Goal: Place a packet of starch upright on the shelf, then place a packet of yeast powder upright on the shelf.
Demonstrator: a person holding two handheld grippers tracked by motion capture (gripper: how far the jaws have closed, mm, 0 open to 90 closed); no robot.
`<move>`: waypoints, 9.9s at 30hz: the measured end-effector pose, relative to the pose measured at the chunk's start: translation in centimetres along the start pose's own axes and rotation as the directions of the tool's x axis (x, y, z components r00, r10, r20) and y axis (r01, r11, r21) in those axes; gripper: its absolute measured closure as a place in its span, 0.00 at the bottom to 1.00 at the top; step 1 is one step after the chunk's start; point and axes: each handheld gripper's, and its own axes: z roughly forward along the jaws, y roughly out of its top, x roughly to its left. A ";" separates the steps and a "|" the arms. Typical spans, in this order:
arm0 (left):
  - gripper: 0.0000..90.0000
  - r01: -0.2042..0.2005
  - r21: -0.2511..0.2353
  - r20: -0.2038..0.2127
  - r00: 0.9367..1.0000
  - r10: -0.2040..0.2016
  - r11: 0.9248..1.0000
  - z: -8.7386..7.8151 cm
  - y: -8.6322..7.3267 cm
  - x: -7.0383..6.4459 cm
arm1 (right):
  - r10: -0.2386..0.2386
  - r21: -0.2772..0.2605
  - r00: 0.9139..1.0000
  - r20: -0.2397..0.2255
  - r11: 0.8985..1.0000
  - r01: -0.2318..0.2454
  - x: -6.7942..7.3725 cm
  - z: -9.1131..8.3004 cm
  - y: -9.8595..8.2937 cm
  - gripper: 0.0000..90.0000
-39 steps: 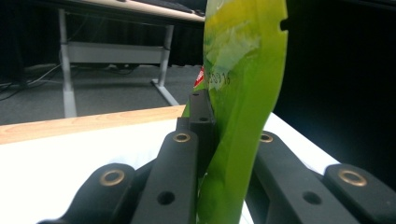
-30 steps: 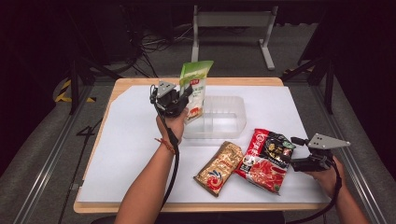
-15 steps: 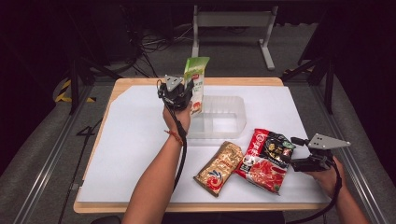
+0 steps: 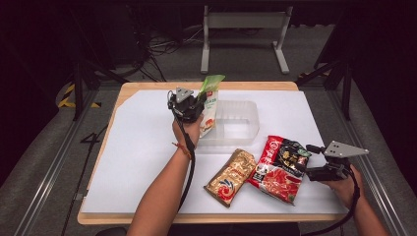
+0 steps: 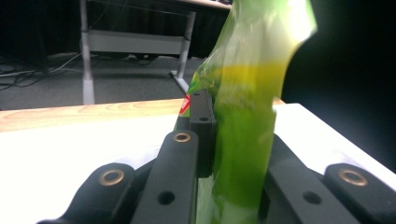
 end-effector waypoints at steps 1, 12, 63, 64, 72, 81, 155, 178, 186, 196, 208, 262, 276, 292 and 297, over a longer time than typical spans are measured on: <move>0.95 -0.016 0.006 0.004 1.000 0.016 1.000 -0.2 0.0 0.0 | 0.002 0.000 1.000 -0.001 1.000 -0.002 0.0 0.0 0.0 0.20; 0.92 -0.065 0.070 0.049 0.997 0.062 0.995 -2.2 -1.2 1.9 | -0.004 0.010 1.000 -0.002 1.000 0.004 0.2 0.2 0.0 0.20; 0.50 -0.425 0.167 0.340 0.872 0.352 0.890 -10.9 -4.7 1.4 | 0.082 0.015 0.994 -0.067 0.997 -0.081 -0.4 1.2 0.2 0.38; 0.49 -0.435 0.167 0.351 0.865 0.359 0.885 -11.1 -4.9 1.2 | 0.080 0.017 0.995 -0.067 0.997 -0.079 -0.3 1.2 0.2 0.38; 0.43 -0.503 0.210 0.449 0.811 0.374 0.839 -12.5 -6.9 -0.2 | 0.085 0.015 0.993 -0.086 0.996 -0.084 -0.1 1.0 0.2 0.42; 0.37 -0.538 0.257 0.454 0.800 0.391 0.803 -14.3 -8.8 0.2 | 0.137 -0.016 0.982 -0.133 0.990 -0.140 0.0 1.1 0.6 0.50; 0.19 -0.476 0.301 0.360 0.859 0.364 0.826 -16.3 -11.4 3.1 | 0.220 0.307 0.903 -0.368 0.946 -0.105 4.9 12.5 7.1 0.96; 0.19 -0.462 0.298 0.347 0.868 0.356 0.835 -16.4 -11.2 3.5 | 0.197 0.161 0.869 -0.454 0.977 -0.138 5.6 10.4 8.7 0.97; 0.18 -0.464 0.298 0.343 0.868 0.360 0.834 -16.4 -11.2 3.5 | 0.203 0.067 0.818 -0.539 0.978 -0.199 4.8 8.3 9.6 0.98; 0.18 -0.447 0.277 0.305 0.880 0.363 0.851 -16.8 -10.8 3.8 | 0.154 -0.017 0.845 -0.512 0.982 -0.189 4.9 6.1 11.0 0.99; 0.18 -0.426 0.264 0.274 0.893 0.356 0.866 -17.0 -10.6 4.1 | 0.085 -0.128 0.896 -0.435 0.980 -0.155 5.7 4.1 12.6 0.99; 0.08 -0.397 0.267 0.248 0.909 0.336 0.878 -17.1 -10.6 4.0 | 0.218 -0.264 0.969 -0.113 0.934 -0.241 6.0 8.3 21.4 0.99; 0.09 -0.427 0.271 0.286 0.891 0.352 0.863 -17.1 -10.6 3.8 | 0.291 -0.299 0.957 0.015 0.914 -0.274 6.0 10.5 22.3 0.99; 0.10 -0.440 0.280 0.301 0.884 0.358 0.853 -17.0 -10.8 3.6 | 0.295 -0.302 0.956 -0.006 0.910 -0.283 7.6 10.4 23.4 0.99; 0.10 -0.443 0.282 0.304 0.883 0.358 0.851 -17.0 -10.8 3.6 | 0.287 -0.294 0.958 0.008 0.916 -0.272 8.2 10.8 23.7 0.99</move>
